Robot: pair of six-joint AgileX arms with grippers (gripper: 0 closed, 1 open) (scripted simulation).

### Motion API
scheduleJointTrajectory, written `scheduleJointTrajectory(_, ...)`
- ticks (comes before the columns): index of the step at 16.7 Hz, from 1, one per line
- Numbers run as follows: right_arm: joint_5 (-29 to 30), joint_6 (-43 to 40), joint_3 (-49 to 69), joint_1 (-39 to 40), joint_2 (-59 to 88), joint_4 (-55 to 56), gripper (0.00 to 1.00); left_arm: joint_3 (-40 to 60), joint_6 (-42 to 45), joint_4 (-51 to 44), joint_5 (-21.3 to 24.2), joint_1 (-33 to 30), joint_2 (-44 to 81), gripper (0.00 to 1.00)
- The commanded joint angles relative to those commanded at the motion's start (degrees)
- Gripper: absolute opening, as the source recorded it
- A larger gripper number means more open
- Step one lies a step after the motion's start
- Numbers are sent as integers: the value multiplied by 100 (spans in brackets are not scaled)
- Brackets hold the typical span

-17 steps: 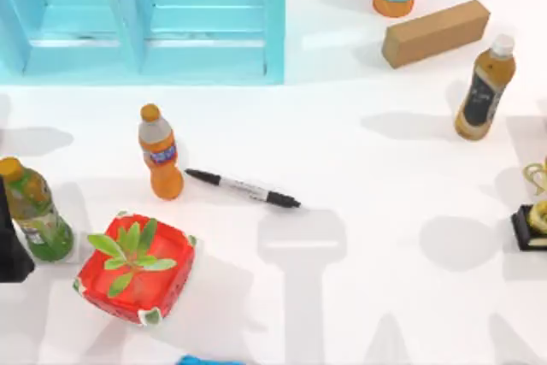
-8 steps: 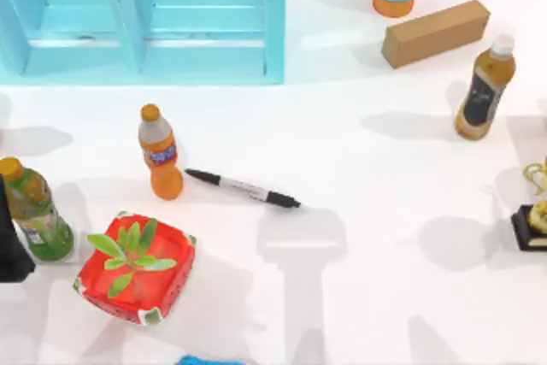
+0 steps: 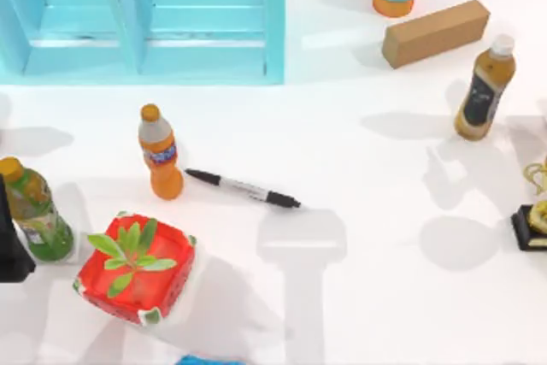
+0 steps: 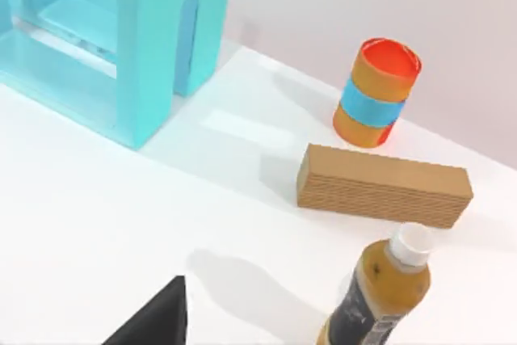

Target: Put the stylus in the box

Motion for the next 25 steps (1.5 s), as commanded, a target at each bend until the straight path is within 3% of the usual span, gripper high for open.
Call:
scheduleJointTrajectory(9,-639,-990,4970,1080,5740,-2896,100,0,0,0,0,0,0,100)
scheduleJointTrajectory(14,-1036,-1405,7059,1628,8337,-4165,100,0,0,0,0,0,0,100)
scheduleJointTrajectory(19,-1288,-1613,8121,1942,9524,-4811,100,0,0,0,0,0,0,100)
scheduleJointTrajectory(25,-1294,-1618,8161,1931,9589,-4835,100,0,0,0,0,0,0,100)
